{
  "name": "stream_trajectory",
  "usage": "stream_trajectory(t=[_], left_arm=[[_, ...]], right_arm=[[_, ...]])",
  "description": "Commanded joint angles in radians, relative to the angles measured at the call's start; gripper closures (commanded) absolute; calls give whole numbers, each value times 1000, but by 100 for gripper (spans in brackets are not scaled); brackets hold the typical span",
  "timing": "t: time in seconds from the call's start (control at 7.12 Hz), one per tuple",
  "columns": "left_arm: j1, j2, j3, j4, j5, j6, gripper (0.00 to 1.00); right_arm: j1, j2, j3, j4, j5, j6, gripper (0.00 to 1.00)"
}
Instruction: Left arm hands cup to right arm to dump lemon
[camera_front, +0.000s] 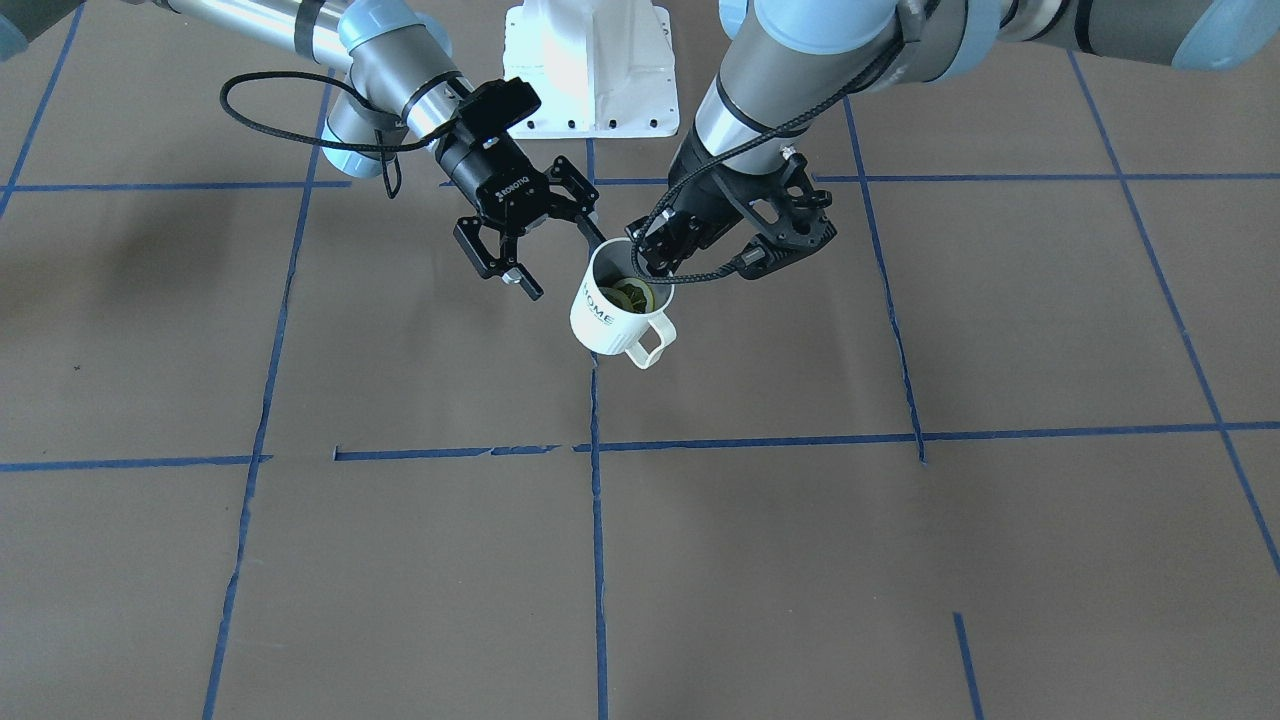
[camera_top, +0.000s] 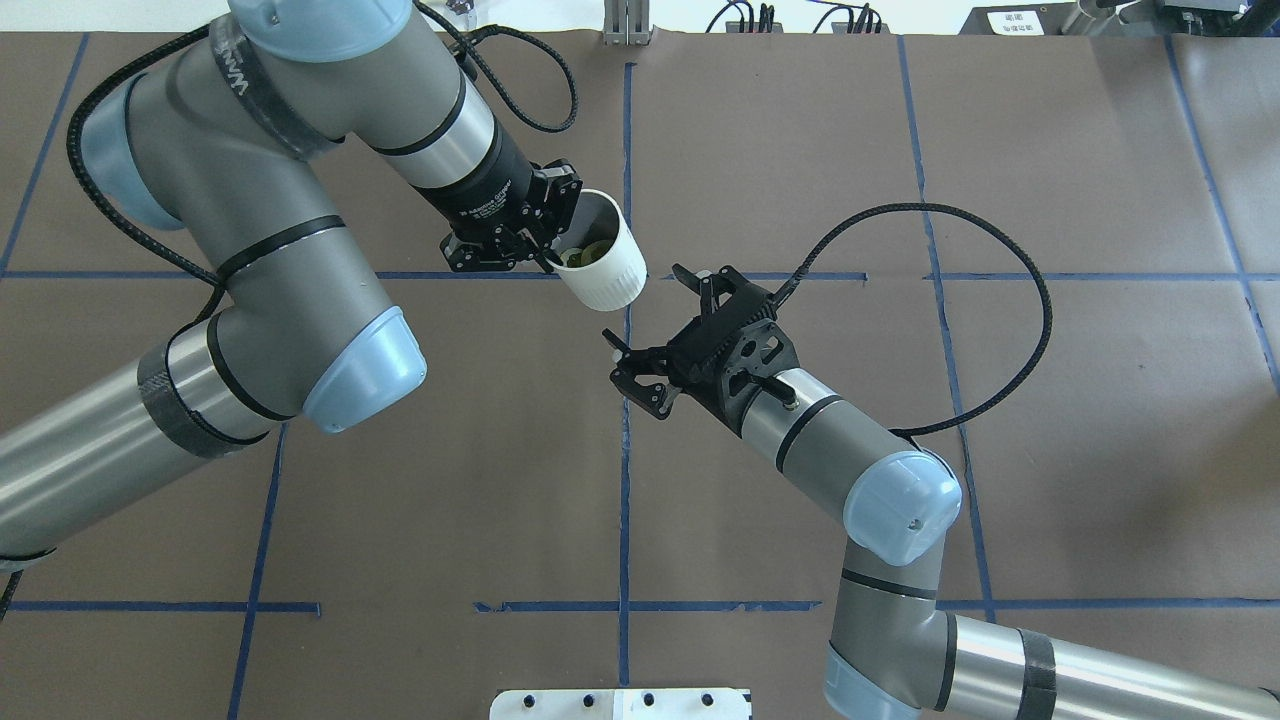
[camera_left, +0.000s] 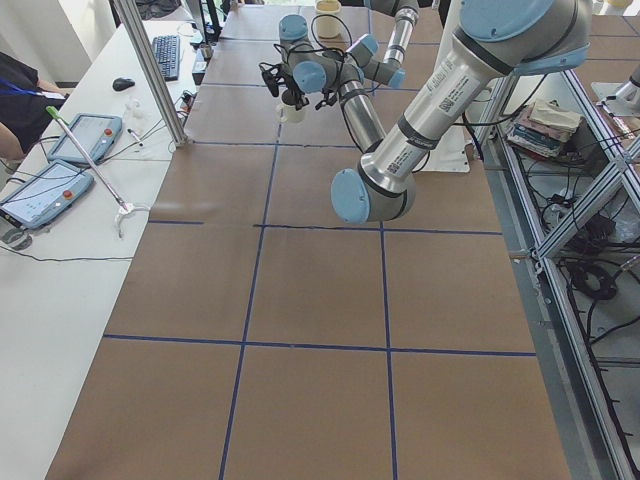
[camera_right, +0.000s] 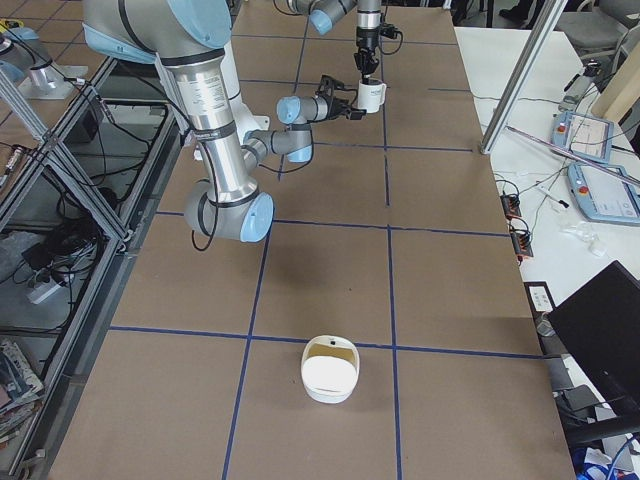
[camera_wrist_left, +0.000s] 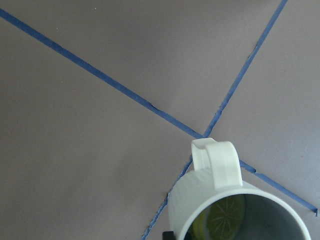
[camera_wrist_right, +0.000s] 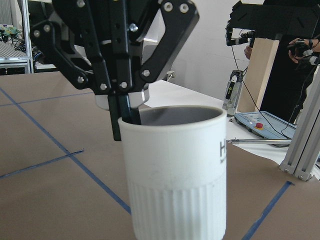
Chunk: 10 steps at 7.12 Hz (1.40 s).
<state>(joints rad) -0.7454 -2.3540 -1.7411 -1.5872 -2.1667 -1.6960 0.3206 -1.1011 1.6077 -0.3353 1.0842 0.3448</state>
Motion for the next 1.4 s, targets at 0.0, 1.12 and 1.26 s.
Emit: stream_trajectory(t=[0.0,1.12,1.26], left_arm=[[17,-11,0,0,-1,-1,100],[54,-33,-26,-2,-5,-8,100],[54,-31,-26,-2,-28,-8,97]], right_arm=[[0,3,0,-1,-1,-35,1],[0,3,0,1,-26,-35,1],[0,3,0,-1,-26,-35,25]])
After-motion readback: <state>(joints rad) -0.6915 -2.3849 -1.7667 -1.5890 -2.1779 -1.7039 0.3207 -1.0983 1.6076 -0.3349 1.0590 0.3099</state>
